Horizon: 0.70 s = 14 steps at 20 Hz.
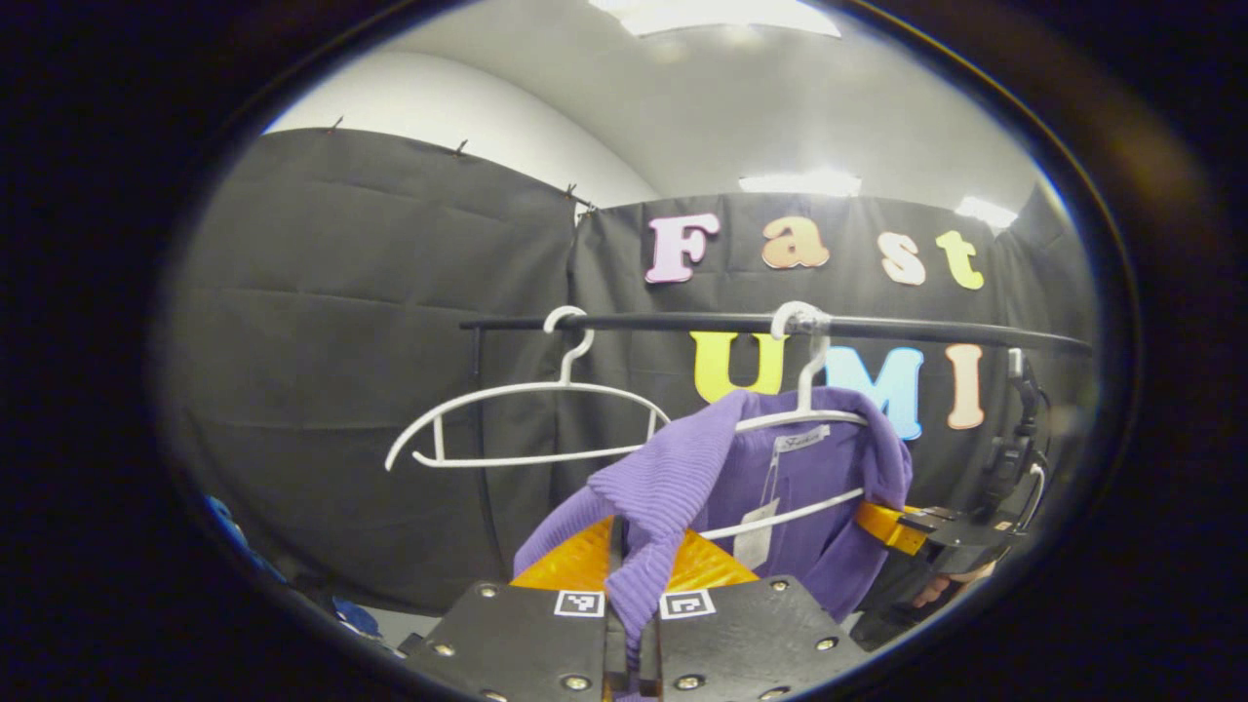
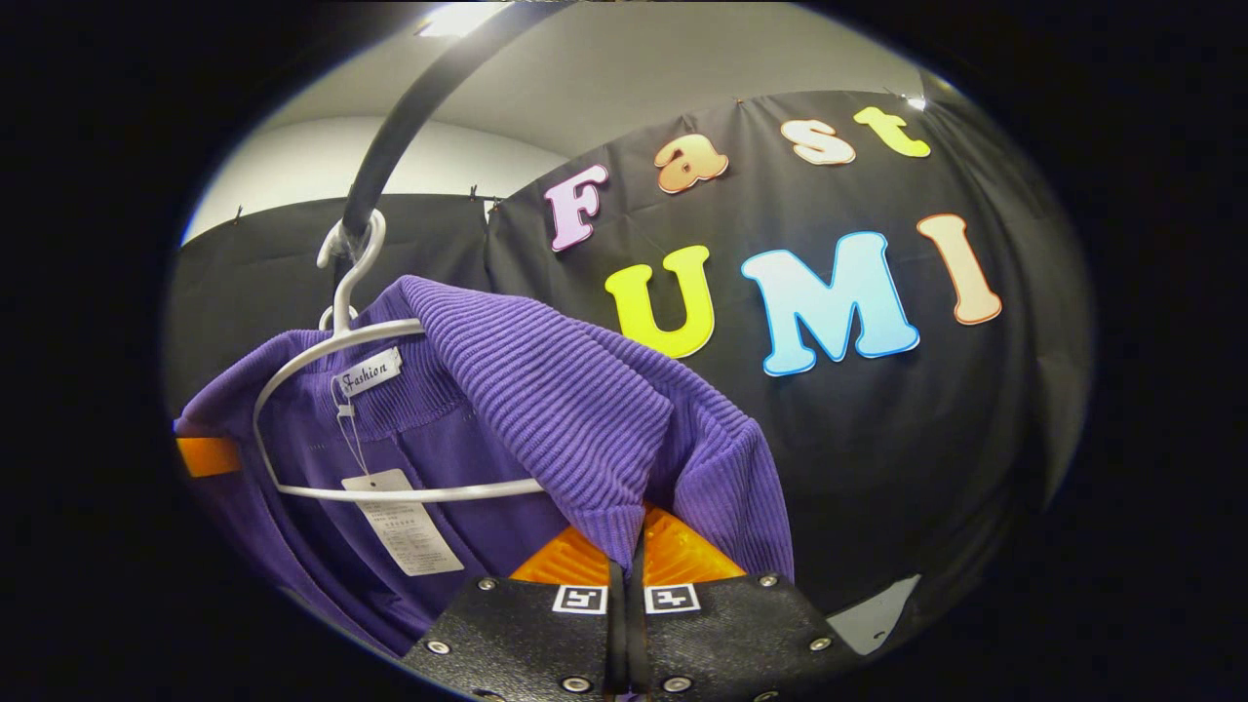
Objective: Grasp the clothes on the hanger with both hands and then place them into the laundry hamper below.
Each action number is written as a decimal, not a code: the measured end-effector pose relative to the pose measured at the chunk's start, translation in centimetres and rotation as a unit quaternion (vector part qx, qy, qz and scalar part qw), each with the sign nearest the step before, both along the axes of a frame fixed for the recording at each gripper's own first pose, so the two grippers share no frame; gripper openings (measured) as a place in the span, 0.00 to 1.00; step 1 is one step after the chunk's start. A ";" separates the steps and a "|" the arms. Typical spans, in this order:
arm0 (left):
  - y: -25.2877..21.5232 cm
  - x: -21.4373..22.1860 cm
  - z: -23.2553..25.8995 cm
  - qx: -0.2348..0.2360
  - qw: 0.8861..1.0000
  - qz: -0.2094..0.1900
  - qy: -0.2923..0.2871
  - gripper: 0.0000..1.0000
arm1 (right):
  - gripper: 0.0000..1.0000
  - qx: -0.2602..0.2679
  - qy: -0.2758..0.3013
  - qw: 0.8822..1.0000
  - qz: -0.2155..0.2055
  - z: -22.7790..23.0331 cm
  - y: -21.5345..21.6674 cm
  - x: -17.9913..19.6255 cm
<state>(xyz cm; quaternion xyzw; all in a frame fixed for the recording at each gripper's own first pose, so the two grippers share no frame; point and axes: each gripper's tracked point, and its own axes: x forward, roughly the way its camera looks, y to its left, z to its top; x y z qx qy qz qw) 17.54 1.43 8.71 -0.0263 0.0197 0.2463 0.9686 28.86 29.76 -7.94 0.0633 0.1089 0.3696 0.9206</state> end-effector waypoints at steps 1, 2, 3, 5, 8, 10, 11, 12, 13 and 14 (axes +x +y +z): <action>0.5 -0.1 0.4 0.004 1.000 0.005 -0.003 0.00 | 0.00 0.000 -0.005 1.000 -0.001 0.1 0.0 0.0; 0.9 -0.1 0.9 0.007 1.000 0.010 -0.009 0.00 | 0.00 -0.001 -0.008 1.000 -0.003 0.0 -0.1 0.0; 1.4 -0.2 1.3 0.008 1.000 0.011 -0.014 0.06 | 0.00 0.000 -0.010 1.000 -0.004 0.0 -0.1 -0.1; 2.3 -0.2 2.0 0.011 1.000 0.014 -0.023 0.12 | 0.00 0.000 -0.012 1.000 -0.014 0.1 -0.1 0.1; 3.8 -0.1 3.3 0.013 0.999 0.017 -0.036 0.05 | 0.00 0.000 -0.013 1.000 -0.022 0.4 -0.3 0.0; 4.6 -0.1 4.1 0.014 0.999 0.014 -0.042 0.05 | 0.00 0.000 -0.016 0.999 -0.032 0.7 -0.4 -0.1; 5.1 -0.1 4.5 0.011 0.999 0.008 -0.043 0.05 | 0.00 0.002 -0.015 0.999 -0.037 0.9 -0.4 -0.2; 5.6 0.0 4.7 0.008 0.999 0.002 -0.044 0.12 | 0.00 0.003 -0.014 0.999 -0.042 0.8 -0.3 -0.1; 6.1 -0.2 5.0 0.007 0.999 -0.002 -0.045 0.12 | 0.00 0.005 -0.016 0.999 -0.047 1.0 -0.2 -0.3; 6.6 -0.4 5.3 0.010 0.999 -0.004 -0.046 0.12 | 0.00 0.005 -0.020 0.998 -0.054 1.2 -0.1 -0.6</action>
